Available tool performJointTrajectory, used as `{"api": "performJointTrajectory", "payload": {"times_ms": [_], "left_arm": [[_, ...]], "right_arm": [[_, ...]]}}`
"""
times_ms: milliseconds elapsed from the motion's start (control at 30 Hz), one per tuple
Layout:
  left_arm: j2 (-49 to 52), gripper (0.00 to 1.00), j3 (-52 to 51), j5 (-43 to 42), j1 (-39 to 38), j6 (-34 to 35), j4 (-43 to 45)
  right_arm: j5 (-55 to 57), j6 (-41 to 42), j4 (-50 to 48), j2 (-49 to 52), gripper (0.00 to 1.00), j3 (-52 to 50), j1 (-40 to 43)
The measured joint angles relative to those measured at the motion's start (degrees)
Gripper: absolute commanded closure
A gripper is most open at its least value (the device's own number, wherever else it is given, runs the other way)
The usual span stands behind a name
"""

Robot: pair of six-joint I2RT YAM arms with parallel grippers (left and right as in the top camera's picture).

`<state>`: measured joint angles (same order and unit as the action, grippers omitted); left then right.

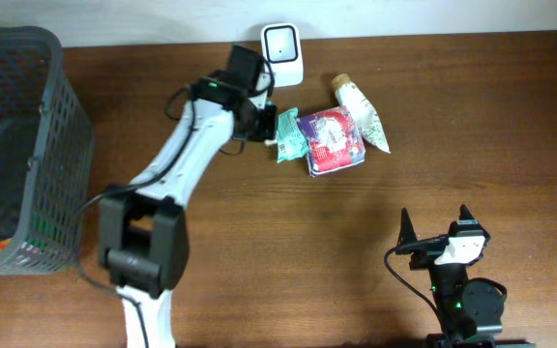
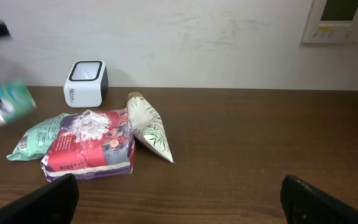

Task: Scan the item barcode
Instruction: 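Hold the teal box at the scanner and release it on the table, then move the left gripper back into the basket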

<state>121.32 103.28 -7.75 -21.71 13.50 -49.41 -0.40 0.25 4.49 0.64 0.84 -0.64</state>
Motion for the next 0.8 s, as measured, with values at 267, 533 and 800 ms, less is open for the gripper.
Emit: {"api": "performJointTrajectory", "payload": {"times_ms": [267, 533, 800], "left_arm": [[7.04, 0.73, -0.26, 6.29, -0.31, 9.51, 6.64], [8.17, 0.01, 5.55, 6.27, 0.57, 5.55, -1.95], [8.85, 0.01, 46.99, 6.29, 6.1, 4.0, -34.88]], "right_arm": [[0.0, 0.0, 0.0, 0.0, 0.02, 0.0, 0.0], [0.02, -0.02, 0.0, 0.0, 0.01, 0.0, 0.0], [0.0, -0.04, 0.0, 0.04, 0.01, 0.0, 0.0]]}}
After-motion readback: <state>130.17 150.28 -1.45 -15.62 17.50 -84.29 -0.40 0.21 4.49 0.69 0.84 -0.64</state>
